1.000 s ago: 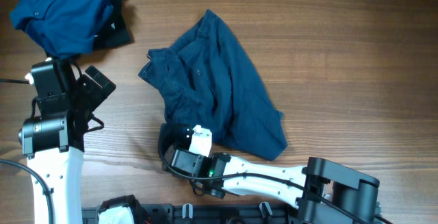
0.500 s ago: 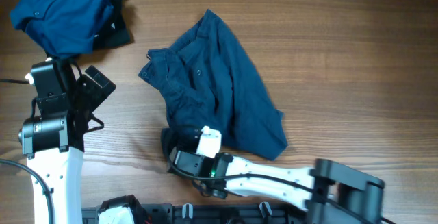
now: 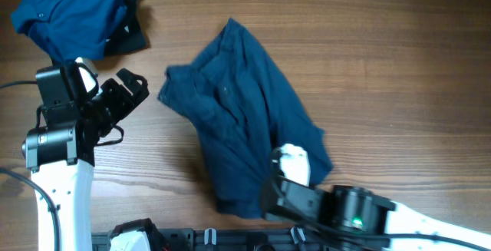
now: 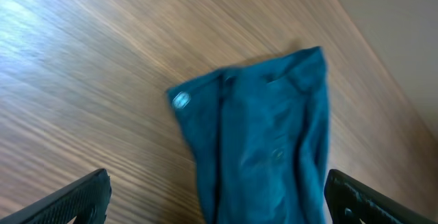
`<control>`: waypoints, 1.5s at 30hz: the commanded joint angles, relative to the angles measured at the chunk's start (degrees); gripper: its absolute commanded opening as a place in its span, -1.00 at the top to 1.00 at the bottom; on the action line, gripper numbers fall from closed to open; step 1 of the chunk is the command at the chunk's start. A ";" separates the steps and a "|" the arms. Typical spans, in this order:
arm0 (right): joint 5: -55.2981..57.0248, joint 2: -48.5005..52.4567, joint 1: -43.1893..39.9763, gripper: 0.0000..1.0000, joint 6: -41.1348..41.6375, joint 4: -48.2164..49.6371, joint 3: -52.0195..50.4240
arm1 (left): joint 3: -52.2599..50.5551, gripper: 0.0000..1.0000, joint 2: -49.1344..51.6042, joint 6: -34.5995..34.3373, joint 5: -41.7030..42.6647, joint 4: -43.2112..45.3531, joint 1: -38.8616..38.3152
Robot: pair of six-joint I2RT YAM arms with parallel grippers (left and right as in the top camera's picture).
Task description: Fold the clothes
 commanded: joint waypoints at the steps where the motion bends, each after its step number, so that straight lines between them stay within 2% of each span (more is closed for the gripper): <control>1: 0.61 -5.44 -0.13 0.91 3.56 -5.92 -0.09 | 0.74 -0.99 2.71 1.68 6.08 0.94 -2.01; 5: 4.55 -10.29 -0.13 0.91 6.49 -10.82 -0.09 | 0.74 -1.00 5.95 1.70 6.08 1.64 -4.87; 13: 11.72 -14.47 -0.13 0.80 8.07 -13.46 -0.09 | 0.74 -1.00 12.68 1.70 7.06 2.91 -11.21; 17: 14.99 -14.47 -0.13 0.80 10.03 -15.02 -0.09 | 0.74 -1.00 14.29 1.70 7.76 2.54 -12.57; 22: 16.79 -14.51 -0.13 0.91 14.19 -17.20 -0.04 | 0.74 -1.00 15.85 4.31 7.06 2.75 -12.83; 24: 15.63 -14.51 -0.13 0.70 14.25 -17.14 -0.04 | 0.74 -1.00 16.59 4.28 5.75 4.07 -12.83; 26: 13.38 -14.45 -0.13 0.14 14.01 -16.20 -0.04 | 0.74 -1.00 16.98 4.28 5.55 5.64 -12.83; 27: 12.04 -14.34 -0.13 -0.24 14.03 -16.11 -0.07 | 0.74 -1.00 17.14 4.28 5.57 6.62 -12.85; 28: 10.71 -14.19 -0.13 -0.48 14.01 -16.13 -0.07 | 0.74 -0.99 17.38 4.28 5.57 7.56 -12.85; 29: 9.29 -13.94 -0.13 -0.57 14.03 -16.17 -0.11 | 0.74 -0.99 17.66 4.28 5.57 8.26 -12.85; 34: 4.96 -11.43 -0.13 -0.69 14.03 -15.93 -0.33 | 0.74 -1.00 20.55 4.72 5.60 8.74 -12.85; 45: -1.05 0.98 -0.13 -0.68 13.46 -10.03 -0.33 | 0.74 -0.99 28.17 12.26 6.23 11.17 -12.85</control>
